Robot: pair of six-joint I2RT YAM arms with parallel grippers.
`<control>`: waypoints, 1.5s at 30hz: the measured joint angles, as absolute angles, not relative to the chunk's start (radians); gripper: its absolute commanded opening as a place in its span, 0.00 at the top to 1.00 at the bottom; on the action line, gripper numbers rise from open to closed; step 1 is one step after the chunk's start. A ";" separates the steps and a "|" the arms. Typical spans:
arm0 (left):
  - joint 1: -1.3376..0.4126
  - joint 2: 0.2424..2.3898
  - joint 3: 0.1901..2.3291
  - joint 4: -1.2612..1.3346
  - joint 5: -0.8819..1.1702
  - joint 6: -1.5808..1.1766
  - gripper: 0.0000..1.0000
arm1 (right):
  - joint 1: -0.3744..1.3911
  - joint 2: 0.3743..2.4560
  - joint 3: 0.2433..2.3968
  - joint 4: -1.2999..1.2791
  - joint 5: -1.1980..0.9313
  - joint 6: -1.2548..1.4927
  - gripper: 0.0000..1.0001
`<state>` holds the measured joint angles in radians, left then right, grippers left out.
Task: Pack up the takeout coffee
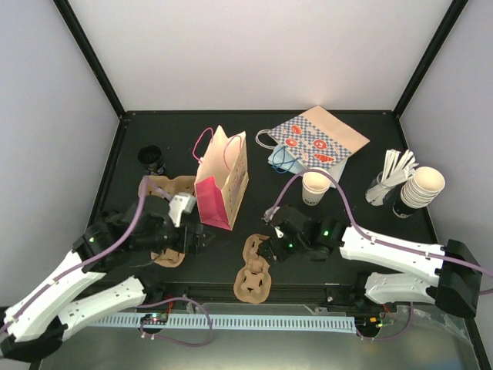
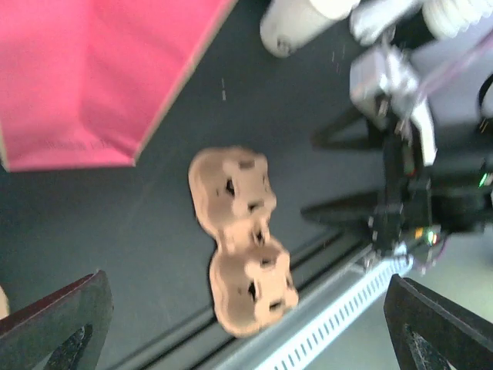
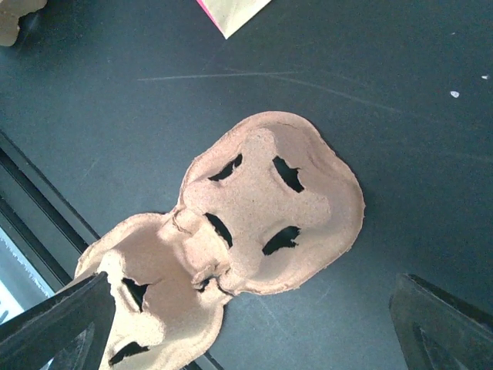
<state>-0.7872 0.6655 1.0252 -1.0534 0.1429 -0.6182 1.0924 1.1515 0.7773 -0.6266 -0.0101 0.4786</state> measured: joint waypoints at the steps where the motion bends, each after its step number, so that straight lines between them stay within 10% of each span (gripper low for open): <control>1: -0.828 0.662 0.997 -1.054 0.138 -0.649 0.01 | 1.092 1.156 0.777 -0.620 -0.010 0.479 0.00; 9: -1.131 0.751 0.887 -1.019 0.066 -0.824 0.01 | 1.094 1.234 0.757 -0.569 -0.008 0.446 0.01; 24: -1.161 0.821 0.835 -0.884 0.036 -0.857 0.01 | 1.140 1.413 0.783 -0.469 0.069 0.187 0.02; 45: -1.134 0.836 0.827 -0.865 0.008 -0.822 0.01 | 1.150 1.547 0.858 -0.442 0.124 0.100 0.34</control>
